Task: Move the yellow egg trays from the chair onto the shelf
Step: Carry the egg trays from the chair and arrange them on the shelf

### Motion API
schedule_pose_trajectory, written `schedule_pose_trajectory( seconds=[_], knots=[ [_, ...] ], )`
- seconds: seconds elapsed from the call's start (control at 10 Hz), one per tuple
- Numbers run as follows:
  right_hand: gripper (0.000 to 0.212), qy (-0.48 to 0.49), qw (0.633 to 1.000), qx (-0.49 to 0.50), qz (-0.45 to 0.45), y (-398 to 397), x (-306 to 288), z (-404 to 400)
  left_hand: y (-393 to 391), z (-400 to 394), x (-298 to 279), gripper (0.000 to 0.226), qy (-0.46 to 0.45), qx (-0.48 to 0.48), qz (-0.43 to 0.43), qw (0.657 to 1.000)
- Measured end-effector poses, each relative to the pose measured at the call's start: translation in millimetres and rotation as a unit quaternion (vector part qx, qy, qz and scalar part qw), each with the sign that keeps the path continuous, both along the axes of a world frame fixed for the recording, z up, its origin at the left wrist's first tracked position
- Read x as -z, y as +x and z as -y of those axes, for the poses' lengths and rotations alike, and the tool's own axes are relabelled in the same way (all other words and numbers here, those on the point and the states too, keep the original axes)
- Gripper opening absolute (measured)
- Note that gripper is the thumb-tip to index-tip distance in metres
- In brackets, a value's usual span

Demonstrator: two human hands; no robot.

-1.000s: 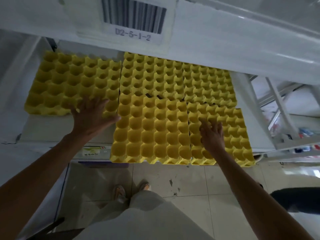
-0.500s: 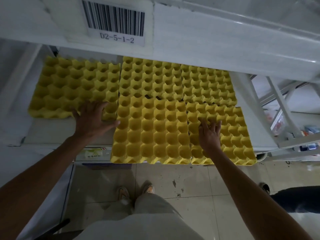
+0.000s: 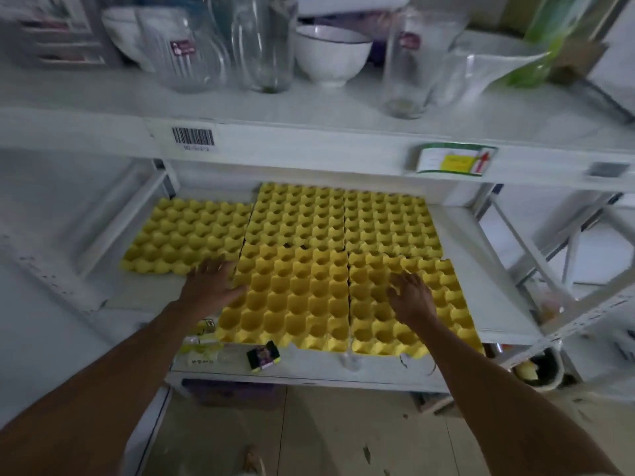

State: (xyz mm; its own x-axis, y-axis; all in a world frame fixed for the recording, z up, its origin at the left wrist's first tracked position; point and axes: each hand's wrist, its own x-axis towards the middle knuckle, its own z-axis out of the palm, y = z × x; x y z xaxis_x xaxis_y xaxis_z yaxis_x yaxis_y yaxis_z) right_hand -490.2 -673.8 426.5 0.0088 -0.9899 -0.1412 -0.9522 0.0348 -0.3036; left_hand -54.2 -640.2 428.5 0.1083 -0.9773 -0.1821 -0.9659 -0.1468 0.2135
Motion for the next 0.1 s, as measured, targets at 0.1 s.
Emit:
schedule_pose_trajectory(
  seconds=[0.1],
  knots=[
    [0.058,-0.021,0.998,-0.063,-0.016,-26.3,-12.3,-11.7,-57.3,-27.5,-14.7,0.081,-0.004,-0.034,0.015,0.999]
  ],
)
